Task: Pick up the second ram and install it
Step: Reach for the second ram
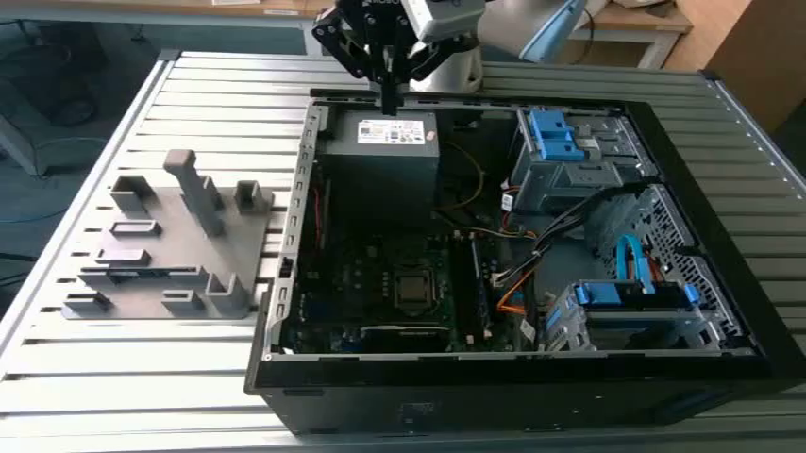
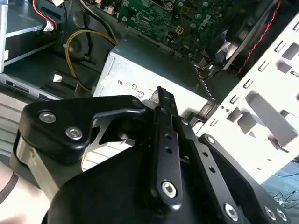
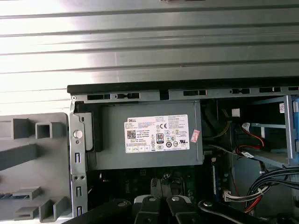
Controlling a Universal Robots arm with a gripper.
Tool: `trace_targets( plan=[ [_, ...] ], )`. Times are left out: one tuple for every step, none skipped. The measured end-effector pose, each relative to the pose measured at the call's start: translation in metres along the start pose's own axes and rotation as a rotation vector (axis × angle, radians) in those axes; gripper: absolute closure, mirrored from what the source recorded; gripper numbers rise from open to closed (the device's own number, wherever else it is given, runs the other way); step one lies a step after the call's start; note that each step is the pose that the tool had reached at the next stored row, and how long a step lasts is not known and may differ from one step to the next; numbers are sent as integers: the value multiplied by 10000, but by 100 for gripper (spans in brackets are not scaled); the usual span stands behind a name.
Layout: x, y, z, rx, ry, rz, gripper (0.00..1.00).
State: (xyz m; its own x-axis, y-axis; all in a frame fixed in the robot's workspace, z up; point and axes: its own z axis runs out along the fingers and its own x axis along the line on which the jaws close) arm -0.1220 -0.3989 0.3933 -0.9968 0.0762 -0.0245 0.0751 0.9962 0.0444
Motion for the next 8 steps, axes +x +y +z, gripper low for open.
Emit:
trace_targets(
  plan=[
    [0,0,0,0,0,-1,90],
    [0,0,0,0,0,0,90],
    [0,0,0,0,0,0,90],
    [1,0,0,0,0,0,90],
    [6,0,-1,2,0,1,90],
    [17,-2,-1,2,1,1,90],
    [38,-3,-2,2,0,1,90],
    [65,-5,-2,0,-2,-1,90]
  ],
)
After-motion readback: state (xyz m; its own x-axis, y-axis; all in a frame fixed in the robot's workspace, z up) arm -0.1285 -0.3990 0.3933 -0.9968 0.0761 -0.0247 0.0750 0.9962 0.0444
